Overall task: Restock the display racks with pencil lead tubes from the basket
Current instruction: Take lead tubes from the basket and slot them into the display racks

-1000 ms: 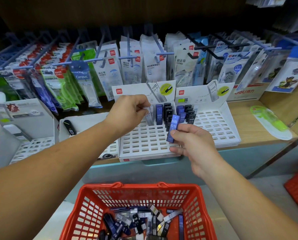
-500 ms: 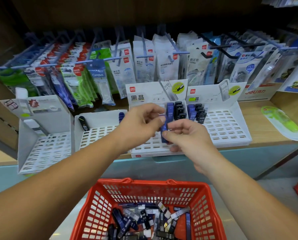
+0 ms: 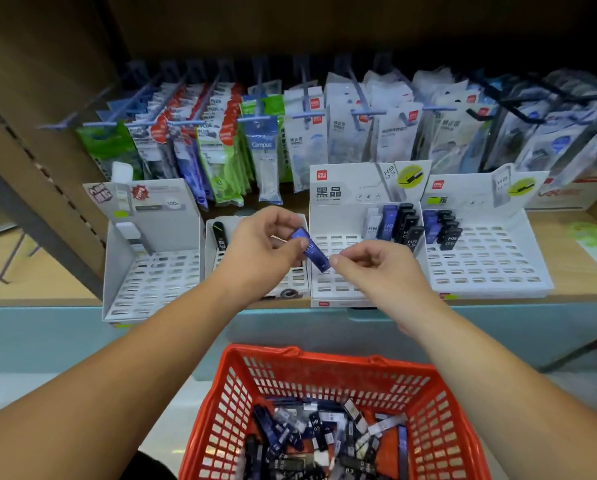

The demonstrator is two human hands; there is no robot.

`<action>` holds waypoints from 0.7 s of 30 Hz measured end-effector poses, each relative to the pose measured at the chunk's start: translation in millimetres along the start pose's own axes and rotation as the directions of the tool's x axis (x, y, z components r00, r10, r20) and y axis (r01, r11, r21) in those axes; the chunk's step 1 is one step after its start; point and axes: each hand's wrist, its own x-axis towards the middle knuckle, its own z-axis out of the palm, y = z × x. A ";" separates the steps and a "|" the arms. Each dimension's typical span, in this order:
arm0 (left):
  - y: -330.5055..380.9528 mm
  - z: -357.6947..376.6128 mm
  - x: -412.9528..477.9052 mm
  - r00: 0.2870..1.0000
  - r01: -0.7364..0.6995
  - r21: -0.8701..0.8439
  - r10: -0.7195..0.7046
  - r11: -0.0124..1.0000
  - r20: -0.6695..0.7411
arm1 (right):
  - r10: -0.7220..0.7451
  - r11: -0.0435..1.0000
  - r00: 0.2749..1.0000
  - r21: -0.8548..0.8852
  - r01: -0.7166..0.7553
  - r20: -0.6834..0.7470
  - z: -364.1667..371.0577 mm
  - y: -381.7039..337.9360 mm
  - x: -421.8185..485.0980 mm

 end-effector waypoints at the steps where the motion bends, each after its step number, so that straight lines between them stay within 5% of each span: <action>1: 2.4 6.3 0.4 1.000 -0.002 -0.016 0.002 1.000 0.005 | -0.002 1.000 1.000 -0.007 0.002 -0.013 -5.6 -0.4 0.5; 10: 47.8 99.7 27.6 0.970 -0.205 0.102 0.188 0.973 0.155 | -0.036 0.970 0.916 -0.233 -0.064 -0.400 -110.4 46.1 2.1; 21: 51.4 179.1 64.4 0.910 -0.402 0.457 0.291 0.793 0.295 | -0.248 0.769 0.889 -0.637 -0.062 -0.386 -128.3 101.6 5.6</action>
